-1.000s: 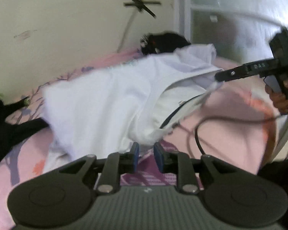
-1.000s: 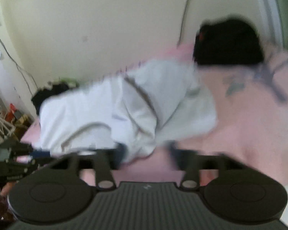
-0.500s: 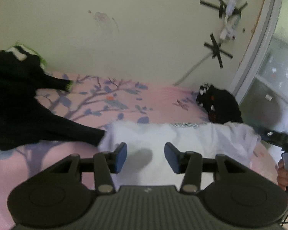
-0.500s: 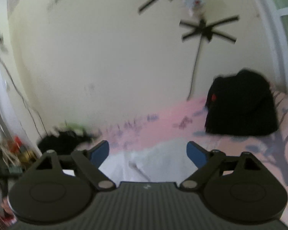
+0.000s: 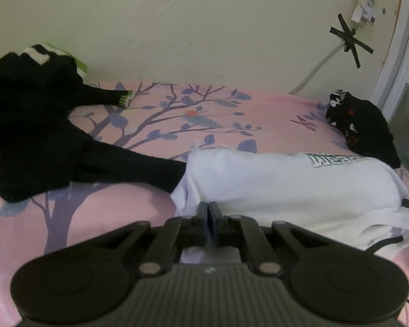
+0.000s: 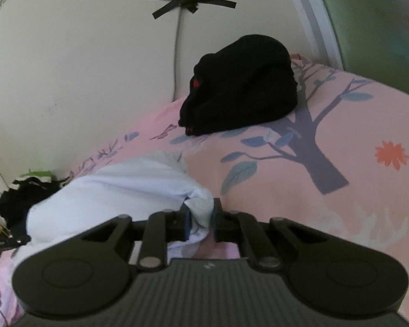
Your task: Fold small clothes
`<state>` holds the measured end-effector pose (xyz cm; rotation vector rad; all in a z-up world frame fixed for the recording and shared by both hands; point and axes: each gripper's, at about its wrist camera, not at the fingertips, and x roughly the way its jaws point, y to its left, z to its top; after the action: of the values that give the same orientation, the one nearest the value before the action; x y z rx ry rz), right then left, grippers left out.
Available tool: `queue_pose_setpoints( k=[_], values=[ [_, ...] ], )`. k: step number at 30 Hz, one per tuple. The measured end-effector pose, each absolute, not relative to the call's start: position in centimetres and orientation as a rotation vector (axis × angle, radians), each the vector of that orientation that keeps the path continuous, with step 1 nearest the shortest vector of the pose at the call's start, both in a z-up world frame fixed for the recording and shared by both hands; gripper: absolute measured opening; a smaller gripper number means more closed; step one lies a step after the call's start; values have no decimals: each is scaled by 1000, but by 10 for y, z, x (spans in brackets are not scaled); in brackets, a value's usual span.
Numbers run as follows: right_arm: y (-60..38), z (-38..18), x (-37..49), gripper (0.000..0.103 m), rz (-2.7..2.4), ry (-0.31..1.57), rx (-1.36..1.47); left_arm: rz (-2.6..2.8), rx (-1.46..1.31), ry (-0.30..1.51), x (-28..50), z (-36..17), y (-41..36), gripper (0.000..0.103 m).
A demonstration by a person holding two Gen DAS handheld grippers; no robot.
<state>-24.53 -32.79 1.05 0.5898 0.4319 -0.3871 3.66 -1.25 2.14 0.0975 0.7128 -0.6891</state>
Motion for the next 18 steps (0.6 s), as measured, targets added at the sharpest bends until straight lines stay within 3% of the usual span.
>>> queue_pose_setpoints(
  k=[1,2,4,10,18],
  values=[
    [-326,12,-249,7,-380,432,578,-682,106,710,36,22,-14,5],
    [-324,15,-252,34,-383,419,571,-675,116,705,34,23,-15,5],
    [-319,25,-264,67,-408,355,534,-658,145,694,30,25,-17,5],
    [-307,60,-273,63,-405,249,396,-594,235,656,17,27,-29,6],
    [-277,72,-196,60,-238,281,241,-532,262,640,11,26,-38,6]
  ],
)
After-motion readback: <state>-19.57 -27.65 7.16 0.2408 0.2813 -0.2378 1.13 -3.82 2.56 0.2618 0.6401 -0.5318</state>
